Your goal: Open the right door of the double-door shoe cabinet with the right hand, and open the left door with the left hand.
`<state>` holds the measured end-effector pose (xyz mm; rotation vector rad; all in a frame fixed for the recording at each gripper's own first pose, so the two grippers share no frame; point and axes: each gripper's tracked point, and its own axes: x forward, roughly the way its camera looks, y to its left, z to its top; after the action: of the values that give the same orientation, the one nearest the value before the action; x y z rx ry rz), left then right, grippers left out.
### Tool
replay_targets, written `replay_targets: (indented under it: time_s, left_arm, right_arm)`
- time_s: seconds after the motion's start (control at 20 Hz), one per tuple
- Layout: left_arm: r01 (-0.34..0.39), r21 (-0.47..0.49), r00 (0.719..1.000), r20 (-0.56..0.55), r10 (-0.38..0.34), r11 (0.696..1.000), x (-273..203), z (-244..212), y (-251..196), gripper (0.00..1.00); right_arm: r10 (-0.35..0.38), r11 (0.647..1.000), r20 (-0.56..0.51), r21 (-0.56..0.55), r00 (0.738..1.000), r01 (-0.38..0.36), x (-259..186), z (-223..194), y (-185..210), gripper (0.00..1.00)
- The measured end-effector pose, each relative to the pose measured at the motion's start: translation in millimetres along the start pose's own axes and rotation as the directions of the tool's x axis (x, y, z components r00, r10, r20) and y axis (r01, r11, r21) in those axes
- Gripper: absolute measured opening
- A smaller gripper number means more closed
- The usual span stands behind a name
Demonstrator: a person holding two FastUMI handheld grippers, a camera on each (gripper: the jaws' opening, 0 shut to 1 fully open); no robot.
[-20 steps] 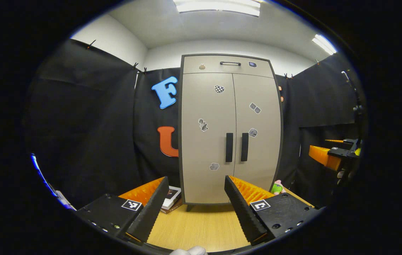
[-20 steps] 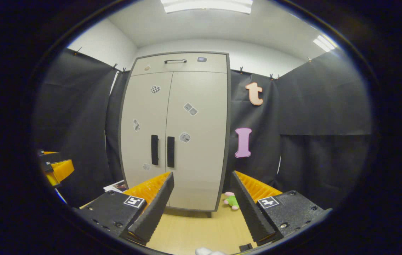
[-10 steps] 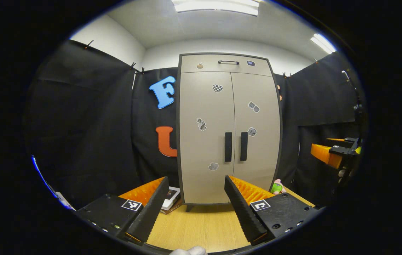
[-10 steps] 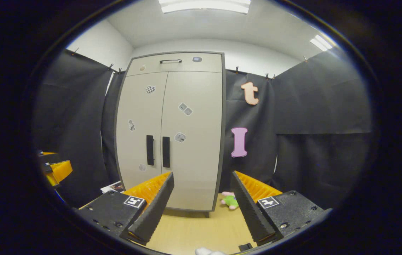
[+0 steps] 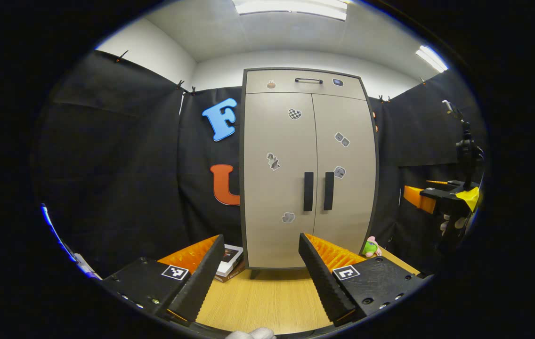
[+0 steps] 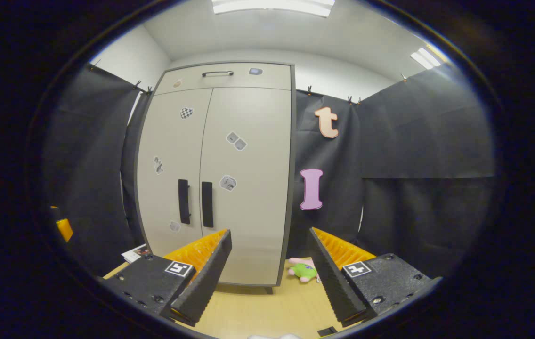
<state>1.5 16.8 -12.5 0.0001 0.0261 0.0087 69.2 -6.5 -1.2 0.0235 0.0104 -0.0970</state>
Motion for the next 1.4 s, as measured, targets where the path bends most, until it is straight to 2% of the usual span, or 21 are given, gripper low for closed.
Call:
replay_targets:
  time_s: [0.2,0.45,0.6,0.75,1.0,1.1,1.2,1.25,1.4]
  left_arm:
    - [-0.050,0.011,0.999,-0.005,0.050,0.999,-6.8,-0.4,12.4,0.95]
    - [-0.133,0.008,0.991,-0.019,0.133,0.991,-12.3,-4.9,30.0,0.95]
    - [-0.187,0.011,0.982,-0.027,0.187,0.982,-13.8,-6.3,42.6,0.95]
    - [-0.231,0.003,0.972,-0.031,0.231,0.973,-17.0,-6.2,47.5,0.95]
    - [-0.278,-0.001,0.960,-0.039,0.278,0.961,-12.1,-7.2,56.0,0.95]
    - [-0.288,0.000,0.957,-0.041,0.288,0.958,-9.6,-7.8,57.4,0.95]
    - [-0.294,0.002,0.955,-0.046,0.294,0.956,-6.9,-8.4,58.1,0.95]
    - [-0.296,0.002,0.954,-0.049,0.296,0.955,-6.4,-9.5,59.1,0.95]
    - [-0.298,-0.002,0.953,-0.053,0.298,0.954,-3.2,-12.0,61.0,0.95]
  right_arm:
    - [0.033,0.999,0.006,0.005,0.999,-0.033,47.1,4.2,40.2,0.97]
    - [0.121,0.992,-0.020,0.021,0.992,-0.121,105.9,-0.8,109.8,0.95]
    - [0.145,0.989,-0.033,0.009,0.989,-0.145,138.0,-4.7,139.5,0.92]
    - [0.142,0.990,-0.043,0.009,0.989,-0.142,171.2,-9.6,154.1,0.88]
    - [0.101,0.995,-0.085,0.032,0.991,-0.098,218.4,-19.0,151.0,0.81]
    - [0.110,0.993,-0.097,0.043,0.989,-0.106,229.4,-23.0,155.3,0.69]
    - [0.112,0.993,-0.103,0.047,0.988,-0.107,237.7,-26.4,158.2,0.64]
    - [0.111,0.993,-0.114,0.048,0.987,-0.106,241.7,-29.9,159.5,0.57]
    - [0.097,0.994,-0.106,0.066,0.990,-0.090,243.1,-26.7,160.4,0.46]
